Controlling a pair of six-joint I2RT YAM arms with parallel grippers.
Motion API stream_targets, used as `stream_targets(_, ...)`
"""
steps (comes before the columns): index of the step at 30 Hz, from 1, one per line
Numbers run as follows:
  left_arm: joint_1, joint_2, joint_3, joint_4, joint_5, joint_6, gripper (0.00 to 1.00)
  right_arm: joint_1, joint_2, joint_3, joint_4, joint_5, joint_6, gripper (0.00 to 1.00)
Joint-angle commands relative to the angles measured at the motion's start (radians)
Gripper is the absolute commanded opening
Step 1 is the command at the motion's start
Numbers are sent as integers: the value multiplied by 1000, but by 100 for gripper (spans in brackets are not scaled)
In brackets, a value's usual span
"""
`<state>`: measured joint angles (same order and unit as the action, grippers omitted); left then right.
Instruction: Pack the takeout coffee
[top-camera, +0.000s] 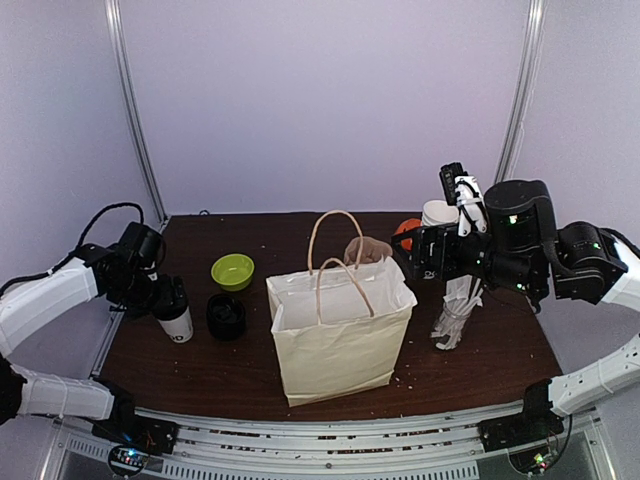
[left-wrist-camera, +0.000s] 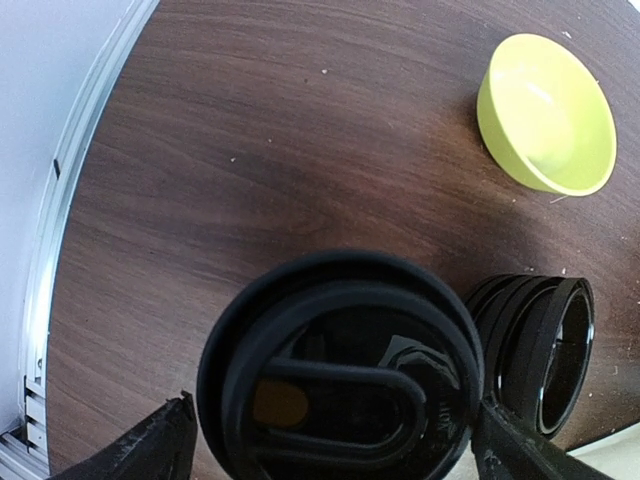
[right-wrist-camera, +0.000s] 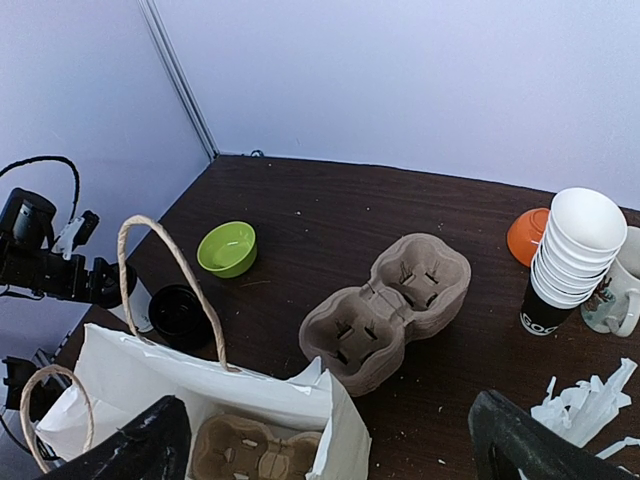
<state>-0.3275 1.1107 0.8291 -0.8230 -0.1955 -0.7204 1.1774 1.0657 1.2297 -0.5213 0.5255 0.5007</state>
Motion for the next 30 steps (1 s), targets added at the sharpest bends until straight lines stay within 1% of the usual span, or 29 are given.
stream_targets(1,0,5,28,-12,10,30,98,-7,-7,-9,3,-1,3,100)
stream_targets(7,-12,-42,56,-34,35,23,98,-8,-5,-9,4,2,1,100)
stream_targets(15,-25,10,30,-38,3,28,98,-10,5,-8,9,-7,-4,100)
stream_targets(24,-25,56,40,-51,-29,52,98,-12,-3,-15,4,-4,1,100)
stream_targets(30,-25,-7,74,-95,-26,45,98,-14,-7,-16,5,-1,-2,100)
